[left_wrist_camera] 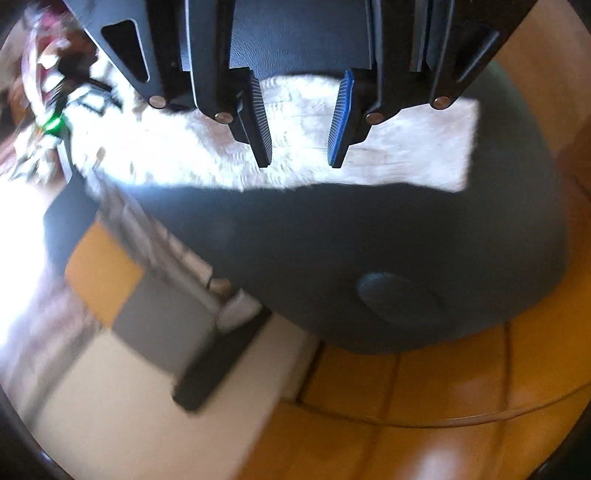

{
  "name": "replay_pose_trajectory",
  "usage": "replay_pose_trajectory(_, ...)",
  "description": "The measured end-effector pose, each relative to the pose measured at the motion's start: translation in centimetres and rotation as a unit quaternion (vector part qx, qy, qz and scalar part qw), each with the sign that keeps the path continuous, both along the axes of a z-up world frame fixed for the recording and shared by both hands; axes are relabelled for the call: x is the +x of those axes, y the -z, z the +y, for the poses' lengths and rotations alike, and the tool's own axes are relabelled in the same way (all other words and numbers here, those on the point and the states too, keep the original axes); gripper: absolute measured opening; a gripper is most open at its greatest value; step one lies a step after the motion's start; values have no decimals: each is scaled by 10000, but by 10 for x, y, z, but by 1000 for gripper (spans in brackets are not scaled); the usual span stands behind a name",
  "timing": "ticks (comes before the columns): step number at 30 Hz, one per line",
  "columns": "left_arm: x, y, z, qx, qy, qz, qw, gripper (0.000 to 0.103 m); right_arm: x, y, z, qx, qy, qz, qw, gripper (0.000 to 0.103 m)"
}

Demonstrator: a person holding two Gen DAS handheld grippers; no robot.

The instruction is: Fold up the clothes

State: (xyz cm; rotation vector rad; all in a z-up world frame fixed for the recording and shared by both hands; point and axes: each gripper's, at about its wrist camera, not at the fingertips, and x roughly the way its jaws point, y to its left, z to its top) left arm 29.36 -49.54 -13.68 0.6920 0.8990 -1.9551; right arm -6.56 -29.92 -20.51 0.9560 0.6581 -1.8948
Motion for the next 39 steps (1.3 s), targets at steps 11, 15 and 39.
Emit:
replay_pose_trajectory(11, -43, 62, -38, -88, 306, -1163, 9927, 32, 3, 0, -72, 492, -524, 306, 9969, 103)
replay_pose_trajectory(15, -43, 62, -53, -324, 348, -1385, 9892, 34, -12, 11, -80, 278, -415, -34, 9987, 103)
replay_pose_trajectory(39, -98, -10, 23, -1198, 962, -912, 9839, 35, -7, -35, 5, -645, 229, 85, 9976, 103)
